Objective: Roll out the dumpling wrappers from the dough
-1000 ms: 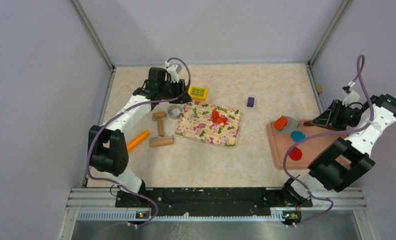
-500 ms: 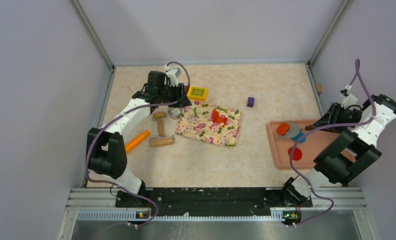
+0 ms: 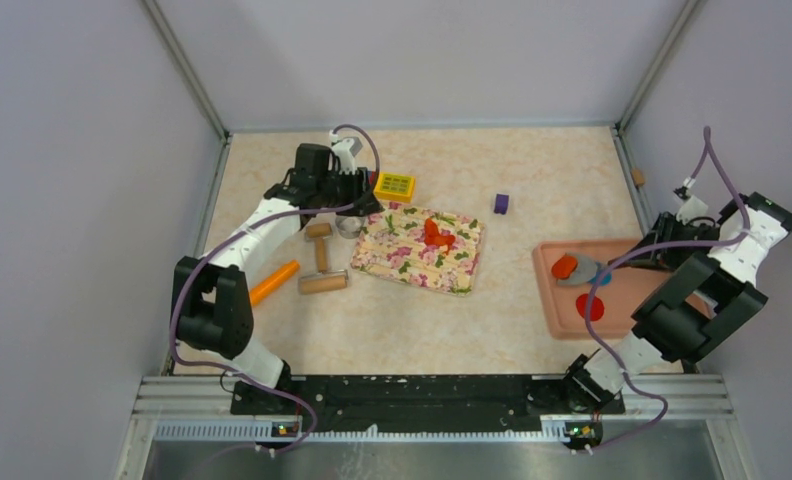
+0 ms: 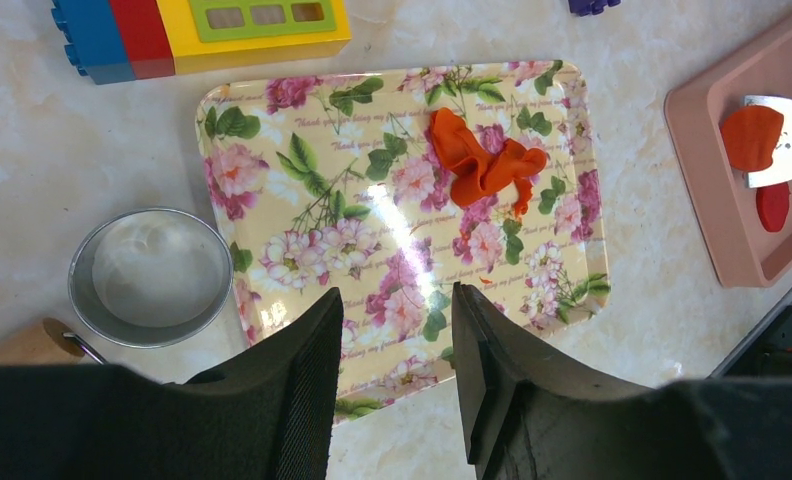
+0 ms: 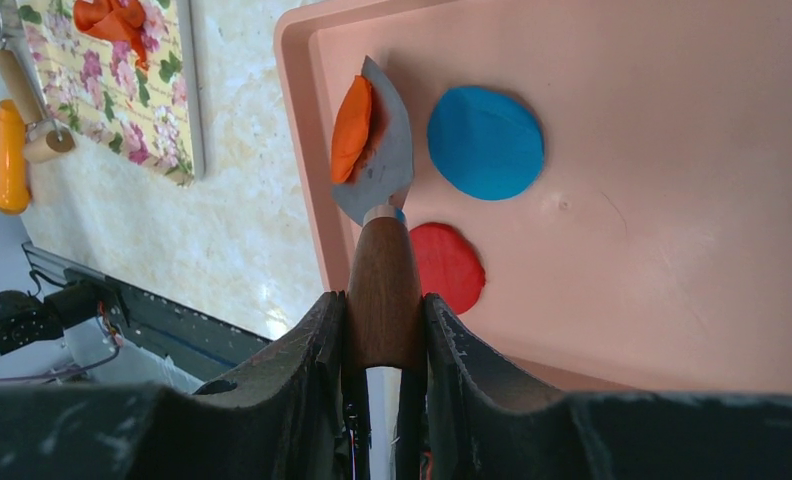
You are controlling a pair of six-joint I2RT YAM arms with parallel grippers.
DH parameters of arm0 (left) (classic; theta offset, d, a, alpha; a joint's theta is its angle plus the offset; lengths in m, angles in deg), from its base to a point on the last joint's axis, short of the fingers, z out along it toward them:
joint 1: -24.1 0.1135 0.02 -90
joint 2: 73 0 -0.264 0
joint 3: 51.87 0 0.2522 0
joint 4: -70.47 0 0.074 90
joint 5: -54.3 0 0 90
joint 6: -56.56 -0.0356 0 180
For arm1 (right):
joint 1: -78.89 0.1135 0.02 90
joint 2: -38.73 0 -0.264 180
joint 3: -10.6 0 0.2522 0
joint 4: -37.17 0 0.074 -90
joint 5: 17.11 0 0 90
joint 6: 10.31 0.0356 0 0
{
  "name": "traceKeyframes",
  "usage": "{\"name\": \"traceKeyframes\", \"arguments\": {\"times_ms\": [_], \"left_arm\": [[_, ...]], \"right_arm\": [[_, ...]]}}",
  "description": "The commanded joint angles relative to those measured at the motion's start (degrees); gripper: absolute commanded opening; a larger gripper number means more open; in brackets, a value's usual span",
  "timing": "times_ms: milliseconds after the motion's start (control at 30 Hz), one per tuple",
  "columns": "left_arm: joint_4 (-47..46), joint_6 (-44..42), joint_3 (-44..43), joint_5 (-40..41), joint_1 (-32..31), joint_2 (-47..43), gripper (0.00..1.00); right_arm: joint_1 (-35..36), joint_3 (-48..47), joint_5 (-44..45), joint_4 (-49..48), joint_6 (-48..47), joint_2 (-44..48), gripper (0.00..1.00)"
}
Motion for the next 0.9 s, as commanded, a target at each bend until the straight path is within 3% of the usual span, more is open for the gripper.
{"name": "traceKeyframes", "arguments": {"times_ms": [0, 400, 567, 867], "left_arm": [[-2.8, -0.5, 0.9, 0.0, -0.1, -2.1, 0.48], [-3.8, 0.3, 1.4, -0.5, 0.0, -1.7, 0.48], [-3.9, 0.3, 1.7, -0.5, -0.1, -1.8, 0.48], [-5.0, 1.6, 2.3, -1.1, -0.1, -2.2, 0.48]], "right_arm": [[1.2, -0.7, 0.9, -0.2, -0.4, -0.3, 0.0], [9.0, -5.2, 8.4, -0.7, 3.0, 1.4, 0.0], [14.3, -8.1, 15.4, -1.1, 6.0, 2.1, 0.0], [17.1, -14.2, 21.2, 4.4, 7.7, -0.3, 0.0]]}}
